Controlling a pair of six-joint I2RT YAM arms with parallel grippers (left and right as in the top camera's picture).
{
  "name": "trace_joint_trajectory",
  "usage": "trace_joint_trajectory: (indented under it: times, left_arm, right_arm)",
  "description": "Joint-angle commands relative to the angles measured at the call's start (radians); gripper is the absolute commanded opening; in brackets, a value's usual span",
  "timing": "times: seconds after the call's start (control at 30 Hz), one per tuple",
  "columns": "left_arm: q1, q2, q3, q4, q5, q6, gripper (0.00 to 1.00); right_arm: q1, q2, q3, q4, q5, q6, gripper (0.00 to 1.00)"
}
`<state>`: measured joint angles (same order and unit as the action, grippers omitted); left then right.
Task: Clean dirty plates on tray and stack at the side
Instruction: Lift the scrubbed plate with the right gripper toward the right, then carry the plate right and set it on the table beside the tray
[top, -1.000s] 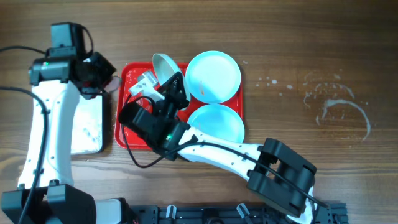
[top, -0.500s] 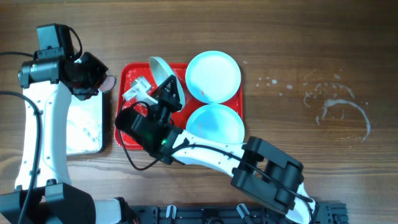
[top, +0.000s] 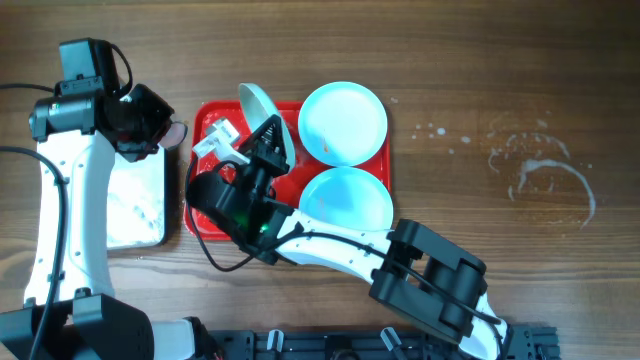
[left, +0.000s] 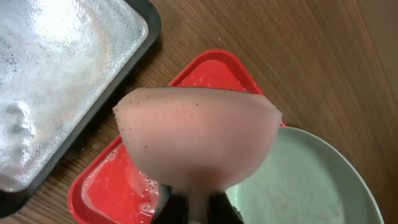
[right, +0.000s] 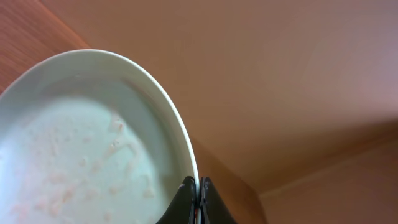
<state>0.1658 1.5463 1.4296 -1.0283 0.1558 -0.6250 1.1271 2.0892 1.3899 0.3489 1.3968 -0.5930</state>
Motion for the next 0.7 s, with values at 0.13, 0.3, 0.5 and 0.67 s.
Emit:
trace_joint_trajectory:
  times: [0.13, 0.3, 0.5, 0.67]
  left_arm:
    - [0.0, 0.008, -0.007, 0.0, 0.012, 0.015, 0.04]
    - [-0.008, 0.008, -0.008, 0.0, 0.011, 0.015, 0.04]
    - [-0.049, 0.008, -0.009, 0.0, 0.011, 0.016, 0.04]
    - [-0.077, 0.008, -0.029, 0.0, 0.004, 0.016, 0.04]
  right_arm:
    - [-0.018, -0.209, 0.002, -0.506, -0.434, 0.558, 0.04]
    - [-0.133, -0.358, 0.002, -0.815, -0.75, 0.892, 0.04]
    - [-0.304, -0.504, 0.002, -0.932, -1.153, 0.892, 0.04]
    - [-0.523, -0.56, 0.002, -1.06, -1.47, 0.952, 0.04]
